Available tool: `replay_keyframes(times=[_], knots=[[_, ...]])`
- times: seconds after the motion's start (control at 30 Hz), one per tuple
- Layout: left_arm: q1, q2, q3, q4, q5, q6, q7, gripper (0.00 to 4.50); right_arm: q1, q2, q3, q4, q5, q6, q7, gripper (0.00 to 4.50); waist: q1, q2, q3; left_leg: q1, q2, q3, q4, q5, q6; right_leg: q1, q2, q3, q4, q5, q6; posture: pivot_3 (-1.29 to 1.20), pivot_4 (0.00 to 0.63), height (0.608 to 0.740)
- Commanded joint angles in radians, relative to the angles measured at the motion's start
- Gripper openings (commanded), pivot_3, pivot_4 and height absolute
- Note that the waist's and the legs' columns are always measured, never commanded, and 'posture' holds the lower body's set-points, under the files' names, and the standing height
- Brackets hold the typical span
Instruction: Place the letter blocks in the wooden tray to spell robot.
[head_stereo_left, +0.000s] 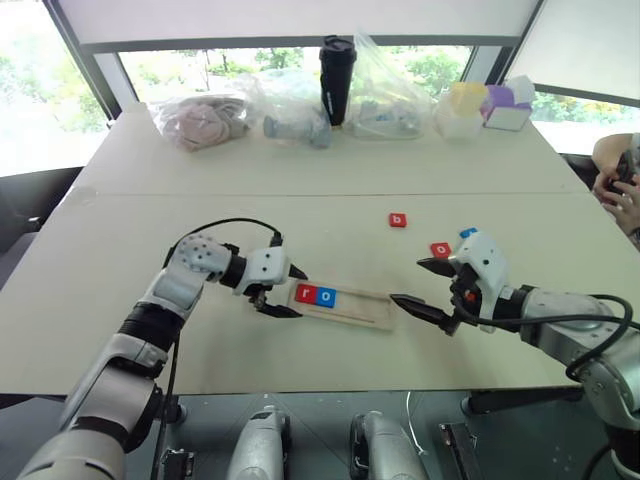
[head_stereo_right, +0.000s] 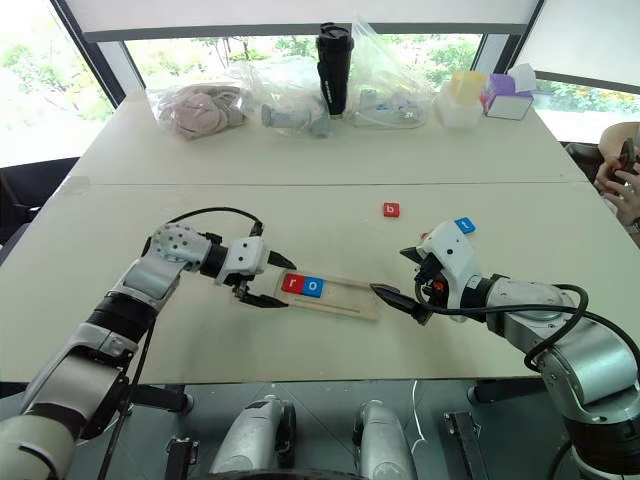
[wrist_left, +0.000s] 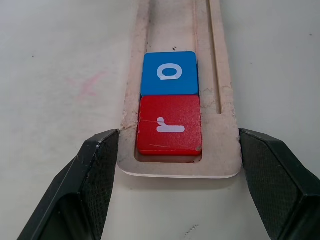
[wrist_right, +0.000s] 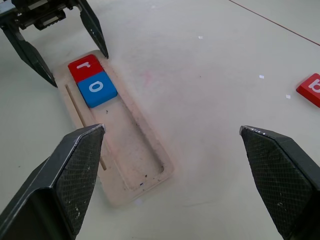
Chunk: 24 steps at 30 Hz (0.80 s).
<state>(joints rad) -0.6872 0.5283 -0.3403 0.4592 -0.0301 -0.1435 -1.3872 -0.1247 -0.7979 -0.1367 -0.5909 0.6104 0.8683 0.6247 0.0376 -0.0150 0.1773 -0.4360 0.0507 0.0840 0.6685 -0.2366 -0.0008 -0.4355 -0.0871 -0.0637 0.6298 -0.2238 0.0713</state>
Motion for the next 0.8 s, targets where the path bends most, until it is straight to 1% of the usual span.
replay_keyframes(times=[0.03, 0.4, 0.63, 0.77, 0.8], knots=[[-0.002, -0.005, -0.002, -0.015, 0.01, 0.001, 0.01, 3.15, -0.009, -0.001, -0.024, -0.027, 0.008, -0.006, -0.004, 4.5, 0.0, 0.0, 0.0, 0.0, 0.0, 0.0, 0.0, 0.0, 0.0, 0.0, 0.0, 0.0, 0.0, 0.0, 0.0, 0.0, 0.15, 0.74], [0.036, 0.031, 0.024, -0.056, 0.024, 0.069, 0.091, 3.15, -0.015, 0.014, 0.003, -0.009, -0.004, -0.017, -0.006, 4.5, -0.001, 0.0, 0.0, 0.0, 0.0, -0.001, 0.0, 0.0, 0.0, 0.0, 0.0, 0.0, 0.0, 0.0, 0.0, 0.0, 0.15, 0.74], [0.037, 0.038, 0.014, -0.048, 0.067, 0.071, 0.184, 3.15, -0.028, 0.025, 0.018, 0.004, -0.014, -0.023, -0.003, 4.5, 0.0, 0.0, 0.0, 0.001, 0.0, -0.002, 0.0, 0.0, 0.0, 0.001, 0.0, 0.0, 0.0, 0.0, 0.0, 0.0, 0.15, 0.74], [0.048, 0.04, 0.007, -0.054, 0.047, 0.077, 0.163, 3.15, -0.031, 0.029, 0.021, 0.007, -0.017, -0.025, 0.001, 4.5, 0.0, 0.0, 0.0, 0.002, 0.0, -0.002, 0.0, 0.0, 0.0, 0.002, 0.0, 0.0, 0.0, 0.0, 0.0, 0.0, 0.15, 0.74], [0.049, 0.042, 0.005, -0.05, 0.049, 0.074, 0.162, 3.65, -0.032, 0.03, 0.022, 0.008, -0.019, -0.025, 0.001, 4.5, 0.0, 0.0, 0.0, 0.003, 0.0, -0.002, 0.0, 0.0, 0.0, 0.002, 0.0, 0.0, 0.0, 0.0, 0.0, 0.0, 0.15, 0.74]])
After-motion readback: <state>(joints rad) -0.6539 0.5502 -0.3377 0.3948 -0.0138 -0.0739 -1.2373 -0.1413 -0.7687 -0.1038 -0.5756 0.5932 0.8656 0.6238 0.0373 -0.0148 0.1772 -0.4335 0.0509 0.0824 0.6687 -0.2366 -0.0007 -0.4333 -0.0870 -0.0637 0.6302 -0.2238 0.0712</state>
